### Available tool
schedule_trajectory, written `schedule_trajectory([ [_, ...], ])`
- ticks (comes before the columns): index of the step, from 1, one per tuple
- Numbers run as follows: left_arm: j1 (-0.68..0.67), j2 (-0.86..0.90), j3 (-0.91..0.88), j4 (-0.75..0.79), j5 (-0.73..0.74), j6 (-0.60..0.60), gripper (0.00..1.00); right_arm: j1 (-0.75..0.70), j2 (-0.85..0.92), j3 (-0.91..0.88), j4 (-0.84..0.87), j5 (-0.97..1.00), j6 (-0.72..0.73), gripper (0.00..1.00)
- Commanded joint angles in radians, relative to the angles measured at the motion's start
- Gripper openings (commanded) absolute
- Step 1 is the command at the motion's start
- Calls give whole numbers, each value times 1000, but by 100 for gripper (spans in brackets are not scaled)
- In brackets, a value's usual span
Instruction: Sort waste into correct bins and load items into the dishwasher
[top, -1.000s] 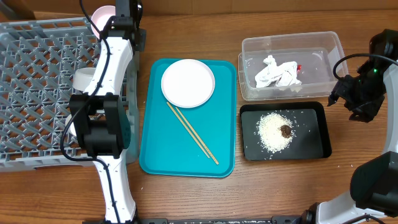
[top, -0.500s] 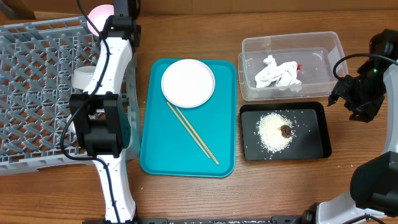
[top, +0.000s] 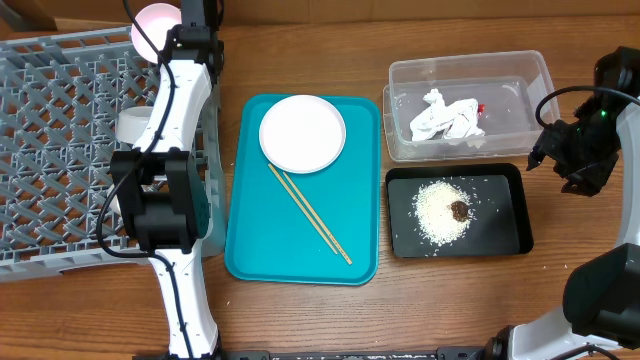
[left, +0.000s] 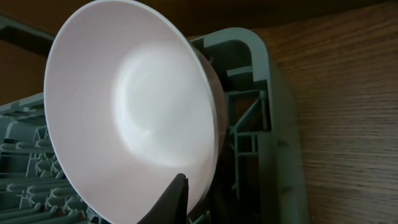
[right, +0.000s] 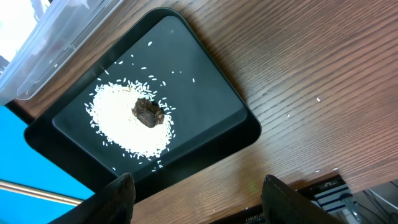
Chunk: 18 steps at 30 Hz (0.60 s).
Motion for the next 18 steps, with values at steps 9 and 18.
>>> schedule_trajectory([
  [9, 10, 10, 9, -1, -27, 0, 4, 0, -36, -1, -1, 6, 0, 67],
  [18, -2, -49, 30, -48, 69, -20, 4, 0, -36, -1, 0, 6, 0, 67],
])
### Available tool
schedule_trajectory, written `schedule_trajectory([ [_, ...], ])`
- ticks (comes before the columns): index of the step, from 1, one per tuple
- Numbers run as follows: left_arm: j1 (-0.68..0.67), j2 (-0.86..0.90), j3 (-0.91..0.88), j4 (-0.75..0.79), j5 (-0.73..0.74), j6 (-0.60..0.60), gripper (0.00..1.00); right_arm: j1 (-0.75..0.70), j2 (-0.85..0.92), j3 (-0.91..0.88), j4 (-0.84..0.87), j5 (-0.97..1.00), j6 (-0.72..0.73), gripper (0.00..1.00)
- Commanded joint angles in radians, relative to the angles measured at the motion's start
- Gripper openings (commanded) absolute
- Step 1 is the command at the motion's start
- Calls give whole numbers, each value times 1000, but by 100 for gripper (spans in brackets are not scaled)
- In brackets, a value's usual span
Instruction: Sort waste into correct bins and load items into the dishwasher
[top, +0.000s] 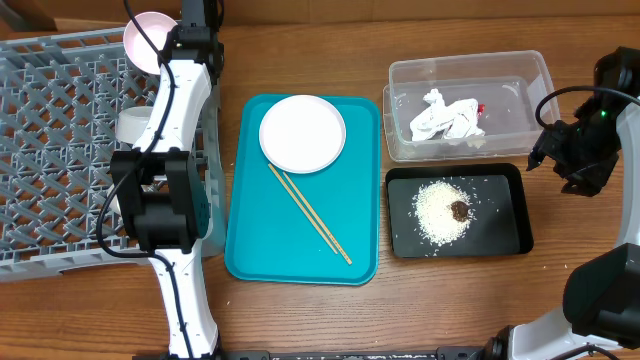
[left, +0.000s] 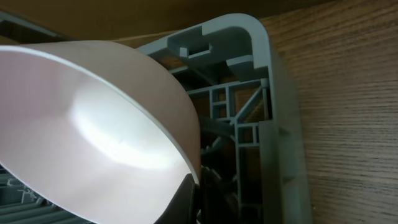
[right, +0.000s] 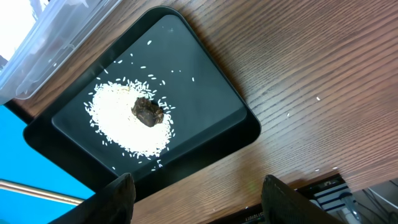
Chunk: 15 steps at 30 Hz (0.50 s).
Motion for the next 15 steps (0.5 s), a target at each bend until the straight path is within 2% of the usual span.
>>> schedule_trajectory([
  [1, -2, -63, 27, -25, 109, -19, 4, 0, -36, -1, 3, 5, 1, 67],
  [5, 10, -135, 27, -86, 281, -65, 4, 0, -36, -1, 3, 5, 1, 67],
  [15, 95, -224, 27, -230, 875, -87, 4, 0, -36, -1, 4, 5, 1, 67],
])
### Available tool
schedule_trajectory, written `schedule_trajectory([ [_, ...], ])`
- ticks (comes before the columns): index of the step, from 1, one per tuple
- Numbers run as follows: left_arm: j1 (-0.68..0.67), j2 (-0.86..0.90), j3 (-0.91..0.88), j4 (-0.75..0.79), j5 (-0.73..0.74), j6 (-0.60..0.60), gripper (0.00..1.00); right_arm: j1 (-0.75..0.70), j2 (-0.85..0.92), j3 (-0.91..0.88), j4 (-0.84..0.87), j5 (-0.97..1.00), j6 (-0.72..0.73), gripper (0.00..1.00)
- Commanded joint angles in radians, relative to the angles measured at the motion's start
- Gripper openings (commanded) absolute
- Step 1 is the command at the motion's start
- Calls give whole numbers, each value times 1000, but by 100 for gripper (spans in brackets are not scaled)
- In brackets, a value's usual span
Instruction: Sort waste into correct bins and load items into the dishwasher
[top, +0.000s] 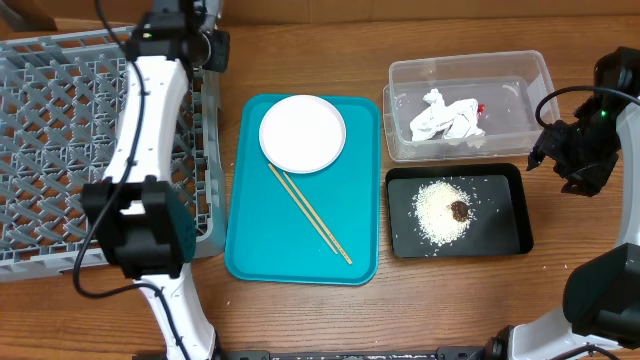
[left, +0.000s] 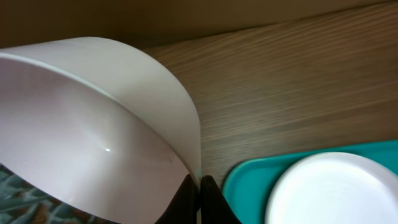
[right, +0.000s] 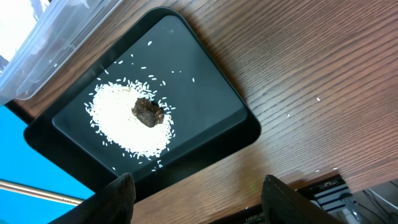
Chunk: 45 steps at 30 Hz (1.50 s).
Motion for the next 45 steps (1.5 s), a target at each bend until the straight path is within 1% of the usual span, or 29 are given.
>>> schedule_trajectory([
  [1, 61, -29, 19, -25, 328, -31, 4, 0, -36, -1, 2, 6, 0, 67],
  [4, 127, -26, 18, -48, 544, -34, 4, 0, -36, -1, 0, 6, 0, 67],
  [8, 213, -16, 16, -68, 743, -34, 4, 0, -36, -1, -1, 5, 0, 67],
  [14, 309, 9, 5, -103, 898, -21, 4, 0, -36, -1, -2, 5, 0, 67],
  [21, 404, 93, 4, -66, 1104, -11, 4, 0, -36, -1, -5, 5, 0, 67],
  [29, 477, 213, 4, 4, 1247, -14, 4, 0, -36, -1, -5, 5, 0, 66],
  [37, 549, 283, 4, -10, 1252, -23, 5, 0, -36, -1, -7, 5, 1, 66],
  [38, 562, 285, 4, -19, 1252, -23, 11, 0, -36, -1, -8, 5, 1, 66],
  [39, 573, 285, 4, -25, 1252, -23, 14, 0, -36, -1, -8, 5, 1, 66],
  [40, 585, 285, 4, -29, 1252, -23, 19, 0, -36, -1, -8, 5, 1, 66],
  [41, 596, 284, 5, -34, 1255, -27, 26, 0, -36, -1, -7, 5, 1, 66],
  [42, 609, 282, 5, -45, 1263, -31, 38, 0, -36, -1, -7, 5, 1, 66],
  [43, 618, 282, 5, -52, 1270, -31, 43, 0, -36, -1, -7, 5, 1, 66],
  [44, 627, 280, 5, -61, 1271, -31, 47, 0, -36, -1, -7, 5, 1, 66],
  [45, 633, 278, 5, -69, 1271, -30, 54, 0, -36, -1, -7, 5, 0, 66],
])
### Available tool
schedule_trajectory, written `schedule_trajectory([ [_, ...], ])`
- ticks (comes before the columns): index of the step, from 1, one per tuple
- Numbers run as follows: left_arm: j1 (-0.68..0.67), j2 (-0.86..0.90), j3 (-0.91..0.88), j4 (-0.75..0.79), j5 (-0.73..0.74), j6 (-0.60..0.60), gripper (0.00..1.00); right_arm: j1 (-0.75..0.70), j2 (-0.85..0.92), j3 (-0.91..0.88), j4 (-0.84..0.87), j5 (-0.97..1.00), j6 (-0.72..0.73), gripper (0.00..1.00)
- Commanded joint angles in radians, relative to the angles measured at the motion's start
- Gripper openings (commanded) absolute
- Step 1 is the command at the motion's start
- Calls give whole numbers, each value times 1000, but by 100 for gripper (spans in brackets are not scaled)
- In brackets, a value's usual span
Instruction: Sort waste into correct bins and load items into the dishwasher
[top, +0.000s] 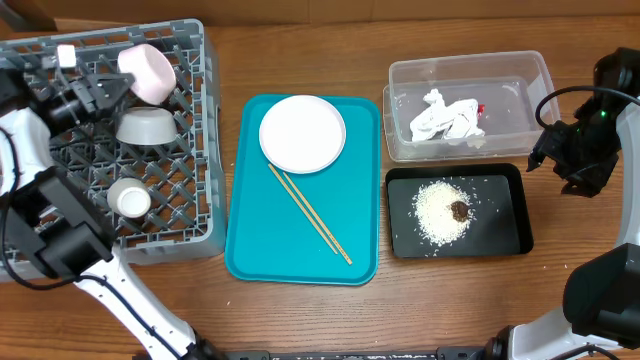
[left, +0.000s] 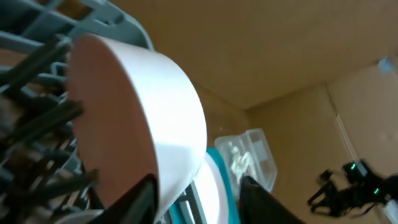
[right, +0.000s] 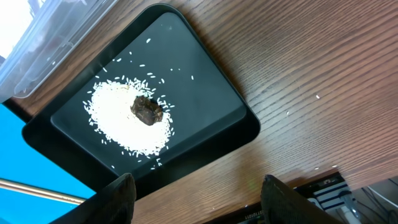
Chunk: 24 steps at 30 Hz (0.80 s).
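Note:
The pink bowl (top: 148, 72) lies tilted on its side among the pegs at the back of the grey dish rack (top: 200, 150); in the left wrist view the bowl (left: 134, 118) fills the middle. My left gripper (top: 103, 92) reaches in from the far left, just left of the bowl, and its jaws (left: 198, 202) stand open with the bowl's rim by the left finger. A white plate (top: 302, 133) and chopsticks (top: 308, 212) lie on the teal tray (top: 250, 250). My right gripper (right: 199, 208) hangs open beside the black tray (right: 205, 93) of rice.
A grey bowl (top: 148, 125) and a white cup (top: 128, 198) also sit in the rack. A clear bin (top: 520, 70) with crumpled tissue (top: 450, 115) stands at the back right. The black tray (top: 500, 235) holds rice and a brown lump (top: 459, 210).
My left gripper was shut on the pink bowl's rim near the rack's far right corner. Now it is open at the rack's left, and the bowl rests in the rack. The right arm is unchanged.
My left gripper held the pink bowl by its rim over the rack's far right corner, at 2.6 s and, more tilted, at 2.0 s ago. At 1.5 s ago it still gripped it beside the teal tray. Now the bowl lies in the rack, let go.

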Motion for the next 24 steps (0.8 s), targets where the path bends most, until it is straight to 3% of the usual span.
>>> schedule_trajectory([
  [1, 31, 8, 4, -19, 31, -5, 62, 0, -36, -1, 1, 6, 1, 66],
  [3, 36, -4, 4, -32, 31, -4, 70, 0, -36, -1, 0, 6, 0, 66],
  [5, 35, -24, 4, -40, 29, -3, 93, 0, -36, -1, 0, 6, 0, 66],
  [6, 32, -36, 4, -44, 26, -3, 100, 0, -36, -1, 0, 6, 0, 66],
  [9, 11, -86, 4, -68, -17, 5, 100, 0, -36, -1, -1, 6, 0, 67],
  [17, -139, -295, 4, -233, -412, 23, 100, 0, -36, -1, 0, 6, 0, 67],
  [24, -350, -383, 4, -435, -988, -163, 100, 0, -36, -1, 3, 6, 0, 66],
])
